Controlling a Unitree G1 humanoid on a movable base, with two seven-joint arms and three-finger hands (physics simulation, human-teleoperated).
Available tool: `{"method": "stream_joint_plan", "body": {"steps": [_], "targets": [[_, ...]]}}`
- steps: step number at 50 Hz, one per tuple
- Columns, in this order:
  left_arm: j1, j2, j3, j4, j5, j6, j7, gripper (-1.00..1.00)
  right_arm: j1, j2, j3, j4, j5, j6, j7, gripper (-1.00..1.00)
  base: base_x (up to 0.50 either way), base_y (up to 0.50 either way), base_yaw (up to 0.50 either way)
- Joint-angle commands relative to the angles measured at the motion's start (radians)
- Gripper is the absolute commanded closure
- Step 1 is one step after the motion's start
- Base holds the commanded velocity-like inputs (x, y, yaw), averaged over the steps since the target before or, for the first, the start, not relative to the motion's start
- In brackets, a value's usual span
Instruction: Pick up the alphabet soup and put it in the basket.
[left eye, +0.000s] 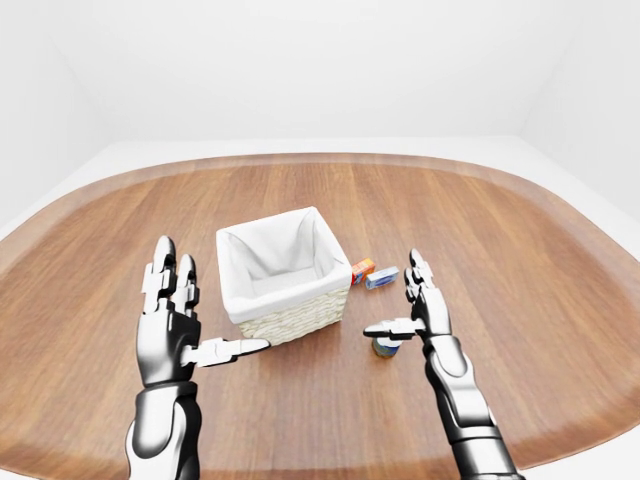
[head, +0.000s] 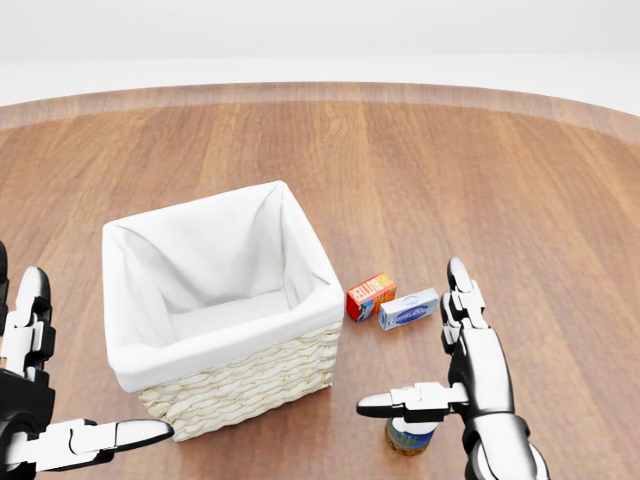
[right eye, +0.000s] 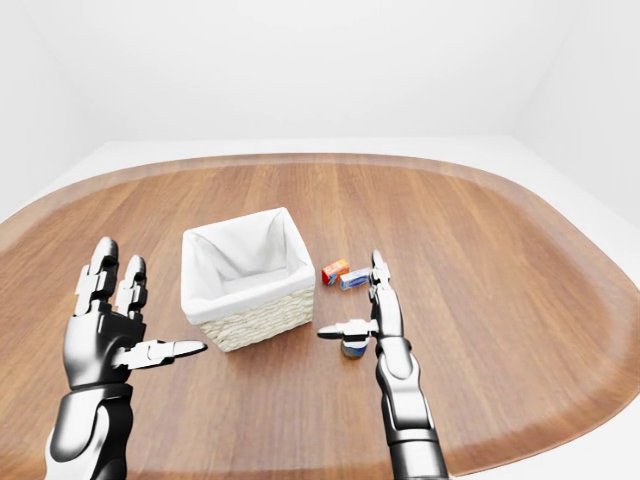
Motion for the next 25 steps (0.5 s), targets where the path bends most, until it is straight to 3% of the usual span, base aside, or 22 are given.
{"method": "stream_joint_plan", "body": {"steps": [1, 25], "targets": [[0.000, 0.000, -0.006, 0.004, 0.002, -0.002, 0.001, -1.00, -0.047, -0.015, -0.015, 0.157, -0.019, -0.061, -0.023, -1.00, 0.00, 0.00, 0.00], [0.017, -0.002, -0.030, -0.005, 0.016, -0.011, 0.002, -1.00, -0.093, -0.038, -0.021, 0.403, -0.058, -0.061, -0.052, -1.00, 0.00, 0.00, 0.00]]}}
